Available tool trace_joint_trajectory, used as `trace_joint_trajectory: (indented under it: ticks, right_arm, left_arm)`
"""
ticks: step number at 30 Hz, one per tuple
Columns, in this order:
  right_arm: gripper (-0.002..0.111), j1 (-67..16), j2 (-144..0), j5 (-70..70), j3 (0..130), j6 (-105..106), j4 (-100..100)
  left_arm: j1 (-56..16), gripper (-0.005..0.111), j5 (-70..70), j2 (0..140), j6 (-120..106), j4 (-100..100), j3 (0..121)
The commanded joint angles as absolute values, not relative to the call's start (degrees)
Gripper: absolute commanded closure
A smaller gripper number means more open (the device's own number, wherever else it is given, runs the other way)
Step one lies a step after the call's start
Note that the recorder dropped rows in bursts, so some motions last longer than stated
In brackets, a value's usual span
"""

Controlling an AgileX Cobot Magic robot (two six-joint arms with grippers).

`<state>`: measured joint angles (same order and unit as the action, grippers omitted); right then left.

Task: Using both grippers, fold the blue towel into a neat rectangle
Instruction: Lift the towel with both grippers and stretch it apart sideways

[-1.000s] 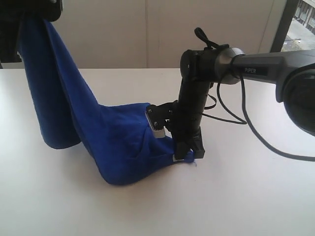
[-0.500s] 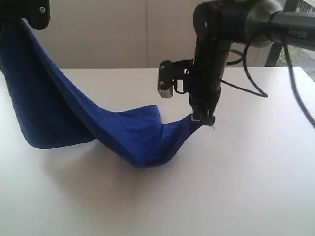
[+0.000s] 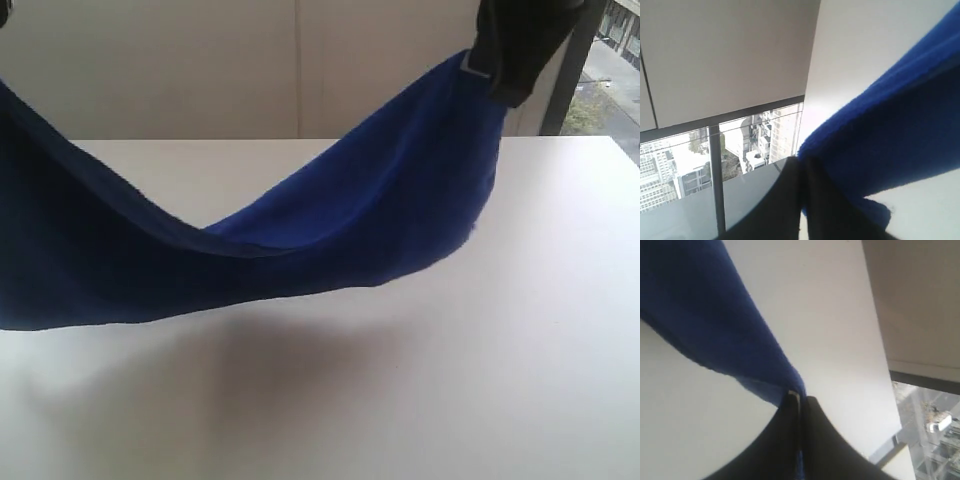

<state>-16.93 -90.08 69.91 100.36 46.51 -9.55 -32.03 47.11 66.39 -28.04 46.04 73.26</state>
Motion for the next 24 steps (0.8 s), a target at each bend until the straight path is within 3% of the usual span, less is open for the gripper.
trace_joint_trajectory:
  ticks: [1, 7, 24]
  right_arm:
    - [0.108, -16.49, -86.07, 69.96, 100.59, 43.82, -14.98]
    - [0.108, -16.49, -84.66, 69.96, 100.48, 41.78, -16.78]
    - [0.108, -16.49, -70.66, 69.96, 80.49, 33.13, -18.91]
  left_arm:
    - [-32.04, 0.107, 50.33, 65.64, -31.79, 44.95, 73.73]
    - [-32.04, 0.107, 50.55, 65.76, -31.79, 44.84, 73.73]
    - [-32.04, 0.107, 67.76, 63.35, -41.45, 29.67, 73.73]
